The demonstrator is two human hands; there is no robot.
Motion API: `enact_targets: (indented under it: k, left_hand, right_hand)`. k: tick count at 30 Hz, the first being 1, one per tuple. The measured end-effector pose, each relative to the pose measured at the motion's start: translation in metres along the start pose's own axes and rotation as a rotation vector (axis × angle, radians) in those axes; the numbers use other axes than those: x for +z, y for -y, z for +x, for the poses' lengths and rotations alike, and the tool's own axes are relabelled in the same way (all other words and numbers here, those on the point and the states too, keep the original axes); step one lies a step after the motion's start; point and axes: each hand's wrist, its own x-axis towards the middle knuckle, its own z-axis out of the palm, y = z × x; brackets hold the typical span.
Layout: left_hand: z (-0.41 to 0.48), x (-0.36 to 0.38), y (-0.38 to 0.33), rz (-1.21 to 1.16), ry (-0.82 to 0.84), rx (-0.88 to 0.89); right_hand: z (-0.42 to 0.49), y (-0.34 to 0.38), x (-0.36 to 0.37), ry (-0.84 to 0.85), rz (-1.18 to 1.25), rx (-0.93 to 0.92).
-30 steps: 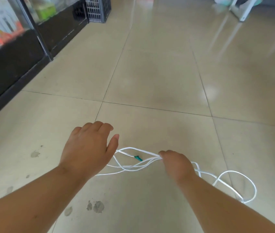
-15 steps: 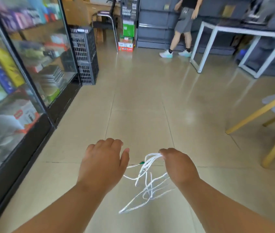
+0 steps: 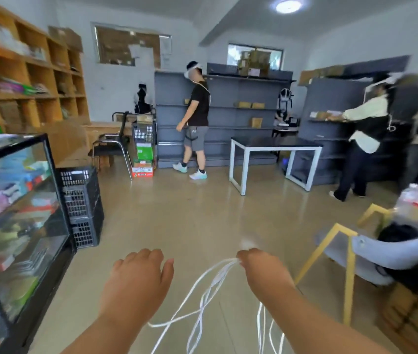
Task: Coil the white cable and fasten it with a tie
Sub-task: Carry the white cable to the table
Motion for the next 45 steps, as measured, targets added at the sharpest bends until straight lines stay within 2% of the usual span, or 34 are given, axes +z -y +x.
enact_targets:
  k: [7, 10, 13, 15, 22, 32, 45]
  left_hand:
    - [0.083, 0.025, -0.042, 0.138, -0.054, 0.015]
    - [0.118, 0.033, -0.067, 0.122, 0.046, -0.024]
    - [0.153, 0.046, -0.092, 0.102, 0.019, -0.062]
    - [0.176, 0.058, -0.107, 0.12, 0.073, -0.058]
    - [0.237, 0.097, -0.141, 0.116, 0.0, -0.058]
    - [0.373, 0.181, -0.16, 0.118, 0.036, 0.044]
    - [0.623, 0.322, -0.183, 0.0, 0.028, 0.203]
  right_hand:
    - [0.052, -0.073, -0.029, -0.011, -0.008, 0.031]
    - [0.08, -0.105, -0.032, 0.009, 0.001, 0.024]
    - [0.107, -0.133, -0.037, 0.017, -0.003, 0.026]
    - [0.126, -0.149, -0.043, 0.014, -0.006, 0.038]
    - [0.185, -0.199, -0.059, -0.036, 0.008, 0.08]
    - [0.3, -0.259, -0.054, -0.076, -0.019, 0.171]
    - [0.522, -0.362, -0.041, -0.048, -0.055, 0.319]
